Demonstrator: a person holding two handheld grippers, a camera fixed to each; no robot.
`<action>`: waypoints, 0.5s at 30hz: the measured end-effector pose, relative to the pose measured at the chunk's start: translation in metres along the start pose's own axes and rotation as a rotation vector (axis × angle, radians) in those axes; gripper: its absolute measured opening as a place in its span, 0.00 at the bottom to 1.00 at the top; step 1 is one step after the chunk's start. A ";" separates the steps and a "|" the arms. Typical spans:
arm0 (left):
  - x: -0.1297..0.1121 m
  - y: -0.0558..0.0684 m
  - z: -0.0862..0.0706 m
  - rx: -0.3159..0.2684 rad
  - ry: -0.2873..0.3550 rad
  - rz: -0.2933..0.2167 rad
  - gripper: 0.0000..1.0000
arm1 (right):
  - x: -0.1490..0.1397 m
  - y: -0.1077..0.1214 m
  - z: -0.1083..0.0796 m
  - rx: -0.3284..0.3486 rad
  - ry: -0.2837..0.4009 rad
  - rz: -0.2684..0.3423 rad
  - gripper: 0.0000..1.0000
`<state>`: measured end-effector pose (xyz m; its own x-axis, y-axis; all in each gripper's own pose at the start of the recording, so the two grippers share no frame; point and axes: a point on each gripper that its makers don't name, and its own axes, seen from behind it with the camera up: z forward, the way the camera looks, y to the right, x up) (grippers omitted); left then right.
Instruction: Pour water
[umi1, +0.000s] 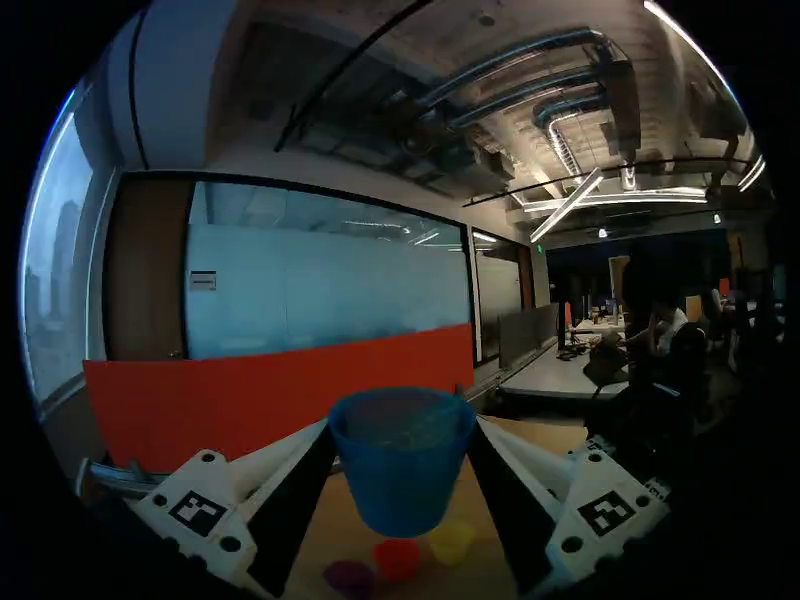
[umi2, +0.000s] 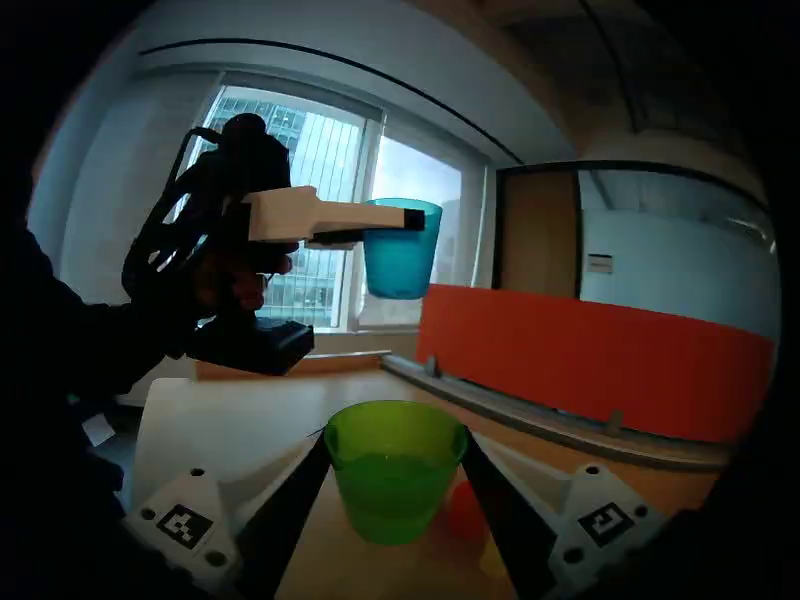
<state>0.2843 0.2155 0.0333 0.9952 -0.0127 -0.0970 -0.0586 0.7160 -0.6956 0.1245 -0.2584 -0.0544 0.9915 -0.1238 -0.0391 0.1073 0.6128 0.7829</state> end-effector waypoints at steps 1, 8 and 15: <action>0.000 -0.001 0.000 0.000 -0.001 -0.002 0.86 | 0.000 0.000 0.000 -0.001 0.000 0.000 0.91; -0.003 -0.005 -0.004 0.005 -0.009 -0.012 0.86 | 0.003 0.002 -0.001 -0.009 0.000 0.009 0.91; -0.016 -0.011 -0.009 0.018 -0.024 -0.025 0.86 | 0.002 0.007 -0.007 -0.017 -0.012 0.018 0.91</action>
<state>0.2682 0.2011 0.0360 0.9979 -0.0140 -0.0628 -0.0329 0.7280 -0.6848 0.1279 -0.2490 -0.0535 0.9924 -0.1219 -0.0180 0.0912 0.6284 0.7725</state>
